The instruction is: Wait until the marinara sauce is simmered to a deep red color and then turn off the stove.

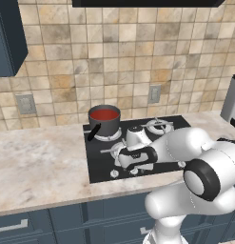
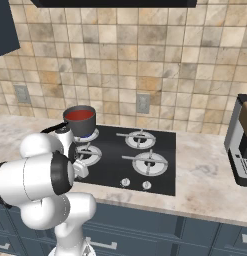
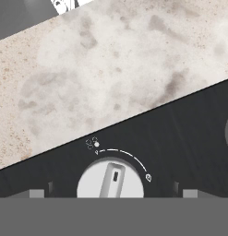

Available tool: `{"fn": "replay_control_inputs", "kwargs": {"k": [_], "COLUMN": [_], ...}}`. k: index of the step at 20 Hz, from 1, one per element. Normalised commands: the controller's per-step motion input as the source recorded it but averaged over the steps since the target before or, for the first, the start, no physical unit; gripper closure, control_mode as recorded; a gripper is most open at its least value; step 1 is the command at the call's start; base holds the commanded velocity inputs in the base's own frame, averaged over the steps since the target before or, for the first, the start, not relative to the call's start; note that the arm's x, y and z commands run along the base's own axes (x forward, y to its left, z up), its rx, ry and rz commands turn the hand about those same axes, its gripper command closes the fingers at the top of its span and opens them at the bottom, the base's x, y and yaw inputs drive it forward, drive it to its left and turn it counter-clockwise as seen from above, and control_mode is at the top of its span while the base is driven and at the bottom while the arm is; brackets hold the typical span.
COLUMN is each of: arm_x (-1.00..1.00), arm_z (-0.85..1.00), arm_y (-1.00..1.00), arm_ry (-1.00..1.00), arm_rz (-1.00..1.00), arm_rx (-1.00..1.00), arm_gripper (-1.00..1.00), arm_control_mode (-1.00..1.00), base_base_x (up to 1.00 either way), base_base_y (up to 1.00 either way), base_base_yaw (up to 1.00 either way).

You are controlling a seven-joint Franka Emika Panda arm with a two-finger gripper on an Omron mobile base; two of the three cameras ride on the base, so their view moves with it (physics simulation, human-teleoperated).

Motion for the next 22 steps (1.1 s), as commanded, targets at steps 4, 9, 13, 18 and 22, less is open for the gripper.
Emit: {"fn": "replay_control_inputs", "kwargs": {"k": [4,9,13,18,22], "arm_x": [0.0,0.0,0.0,0.0,0.0], "arm_z": [0.0,0.0,0.0,0.0,0.0], "arm_y": [0.0,0.0,0.0,0.0,0.0], "arm_ry": [0.0,0.0,0.0,0.0,0.0], "arm_rz": [0.0,0.0,0.0,0.0,0.0], "arm_rx": [0.0,0.0,0.0,0.0,0.0], "arm_gripper": [-1.0,-1.0,-1.0,-1.0,-1.0], "arm_control_mode": [-1.0,-1.0,-1.0,-1.0,-1.0], "base_base_x": [0.0,0.0,0.0,0.0,0.0], "base_base_y": [0.0,0.0,0.0,0.0,0.0], "base_base_yaw": [0.0,0.0,0.0,0.0,0.0]}}
